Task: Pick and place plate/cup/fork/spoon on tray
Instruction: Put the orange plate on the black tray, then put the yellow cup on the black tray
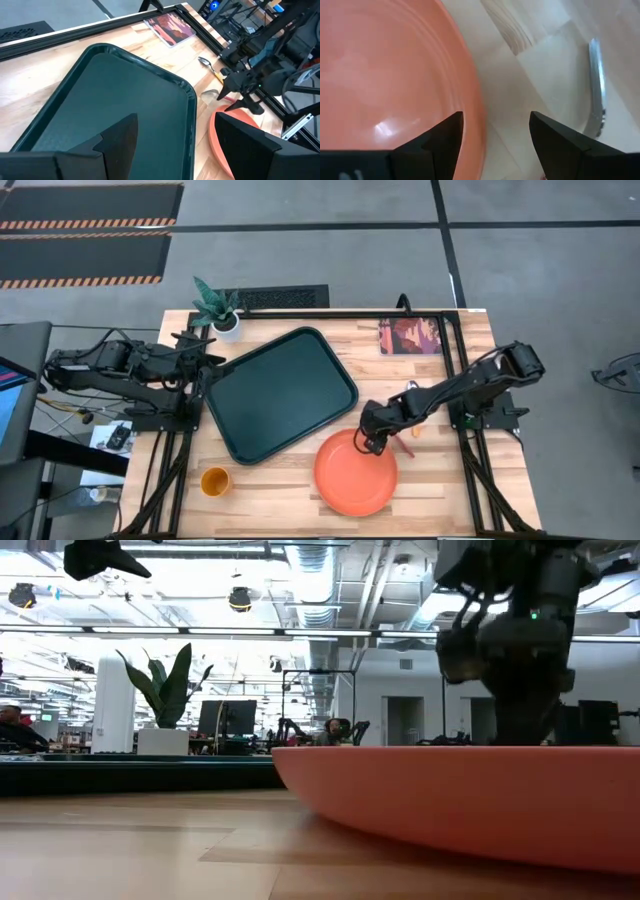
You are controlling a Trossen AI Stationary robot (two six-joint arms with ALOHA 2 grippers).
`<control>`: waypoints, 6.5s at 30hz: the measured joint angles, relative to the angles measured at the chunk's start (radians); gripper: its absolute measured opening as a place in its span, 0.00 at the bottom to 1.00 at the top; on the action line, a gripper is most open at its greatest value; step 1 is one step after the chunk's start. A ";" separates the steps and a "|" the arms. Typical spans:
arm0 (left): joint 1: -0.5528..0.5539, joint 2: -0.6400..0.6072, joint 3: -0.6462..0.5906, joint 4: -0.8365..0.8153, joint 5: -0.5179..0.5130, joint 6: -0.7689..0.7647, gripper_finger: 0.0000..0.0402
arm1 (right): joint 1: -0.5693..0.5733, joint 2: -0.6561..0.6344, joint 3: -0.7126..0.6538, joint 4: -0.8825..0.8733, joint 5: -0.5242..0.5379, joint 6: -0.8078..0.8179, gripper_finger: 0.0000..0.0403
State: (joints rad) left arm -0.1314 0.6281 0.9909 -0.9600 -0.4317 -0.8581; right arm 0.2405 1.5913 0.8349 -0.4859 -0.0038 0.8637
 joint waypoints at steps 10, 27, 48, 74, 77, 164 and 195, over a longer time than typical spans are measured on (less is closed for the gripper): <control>0.000 0.000 0.000 0.000 -0.021 -0.031 0.63 | 0.000 0.058 0.003 -0.007 -0.005 -0.001 0.39; 0.000 0.000 0.000 0.000 -0.051 -0.029 0.63 | -0.007 -0.185 0.091 -0.277 -0.025 -0.033 0.01; 0.000 0.000 0.000 0.000 -0.077 -0.006 0.63 | -0.591 0.131 0.451 -0.084 -0.199 -0.539 0.01; 0.000 0.000 0.000 0.000 -0.073 -0.006 0.62 | -0.681 0.377 0.575 -0.091 -0.260 -0.576 0.12; 0.000 0.000 0.000 0.000 -0.071 -0.008 0.62 | -0.676 0.377 0.575 -0.091 -0.247 -0.577 0.15; -0.785 0.552 -0.100 0.163 0.453 -0.853 0.00 | -0.609 0.033 0.536 -0.312 -0.101 -0.771 0.43; 0.427 0.550 -0.013 -0.264 0.345 -0.040 0.00 | -0.606 0.033 0.520 -0.240 -0.101 -0.757 0.41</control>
State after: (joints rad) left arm 0.2952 1.1782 0.9775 -1.2235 -0.0871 -0.8979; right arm -0.3654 1.6241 1.3550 -0.7262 -0.1043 0.1063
